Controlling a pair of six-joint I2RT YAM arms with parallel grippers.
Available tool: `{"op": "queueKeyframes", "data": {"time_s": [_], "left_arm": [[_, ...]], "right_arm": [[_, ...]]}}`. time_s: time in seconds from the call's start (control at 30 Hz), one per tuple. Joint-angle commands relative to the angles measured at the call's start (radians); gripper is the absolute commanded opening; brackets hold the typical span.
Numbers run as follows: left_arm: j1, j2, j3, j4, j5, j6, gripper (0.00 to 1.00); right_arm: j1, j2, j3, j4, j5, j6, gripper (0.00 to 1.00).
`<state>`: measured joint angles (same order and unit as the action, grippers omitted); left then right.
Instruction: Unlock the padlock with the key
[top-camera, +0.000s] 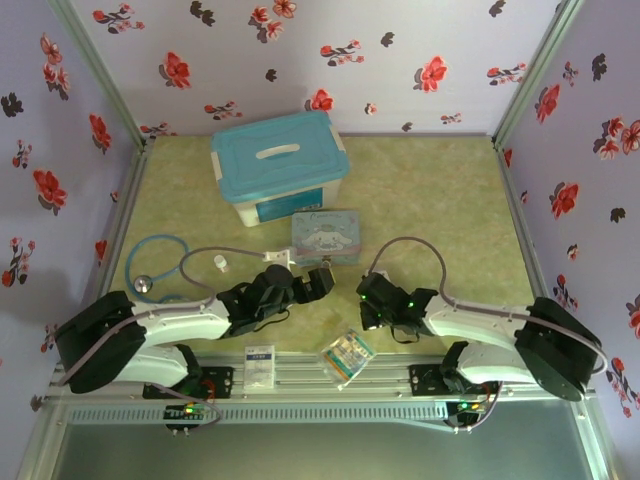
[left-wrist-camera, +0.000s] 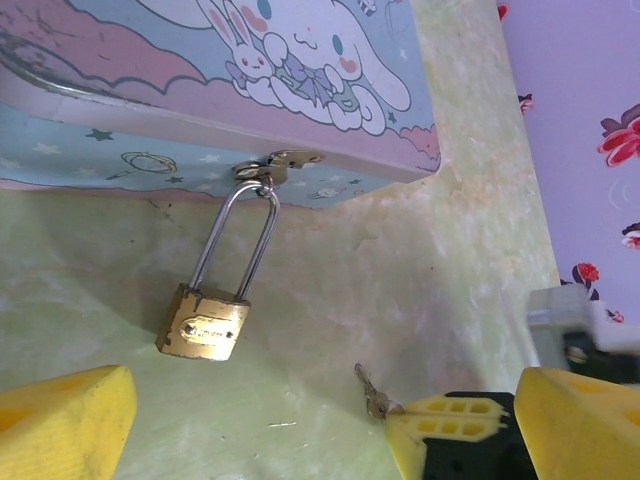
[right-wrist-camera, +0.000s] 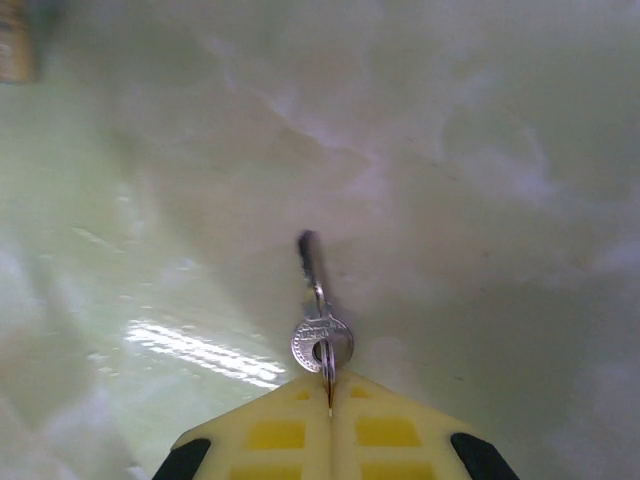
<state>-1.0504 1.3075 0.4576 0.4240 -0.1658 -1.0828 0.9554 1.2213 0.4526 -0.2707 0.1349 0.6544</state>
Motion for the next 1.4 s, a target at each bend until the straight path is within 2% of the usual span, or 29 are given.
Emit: {"op": "queueKeyframes", "data": {"time_s": [0.0,0.07,0.1,0.13,0.27,0.33,0.43,0.77,0.97,1.13,1.27,1.37], "left_arm": [[-0.008,0.004,0.025,0.038,-0.029,-0.007,0.97],[-0.008,0.003,0.025,0.033,-0.028,0.001,0.97],[-0.008,0.003,0.024,0.034,-0.028,0.001,0.98],[-0.008,0.001,0.022,0.036,-0.026,0.001,0.98],[-0.010,0.001,0.011,0.053,-0.027,0.003,0.98],[-0.010,0.001,0.017,0.050,-0.027,0.012,0.98],[-0.010,0.001,0.021,0.045,-0.028,0.015,0.99],[-0.010,-0.003,0.007,0.047,-0.029,0.015,0.99],[-0.011,0.000,0.006,0.047,-0.031,0.017,0.99],[-0.010,0.004,0.005,0.052,-0.034,0.027,0.99],[-0.010,0.010,0.004,0.048,-0.035,0.023,0.98],[-0.022,0.038,0.000,0.093,-0.039,-0.105,0.95]], "right_arm": [[-0.007,0.046,0.026,-0.071,0.054,0.054,0.02],[-0.007,0.053,0.035,-0.092,0.067,0.069,0.07],[-0.009,0.051,0.049,-0.117,0.080,0.074,0.12],[-0.009,0.050,0.074,-0.159,0.099,0.073,0.23],[-0.009,0.045,0.126,-0.229,0.114,0.032,0.43],[-0.010,0.054,0.128,-0.216,0.102,0.011,0.48],[-0.019,0.088,0.136,-0.184,0.069,-0.033,0.49],[-0.033,0.152,0.147,-0.110,0.012,-0.083,0.43],[-0.033,0.169,0.145,-0.118,-0.015,-0.075,0.26],[-0.032,0.162,0.138,-0.099,-0.026,-0.078,0.01],[-0.036,0.117,0.136,-0.117,-0.024,-0.078,0.00],[-0.045,0.055,0.135,-0.140,-0.035,-0.081,0.00]]}}
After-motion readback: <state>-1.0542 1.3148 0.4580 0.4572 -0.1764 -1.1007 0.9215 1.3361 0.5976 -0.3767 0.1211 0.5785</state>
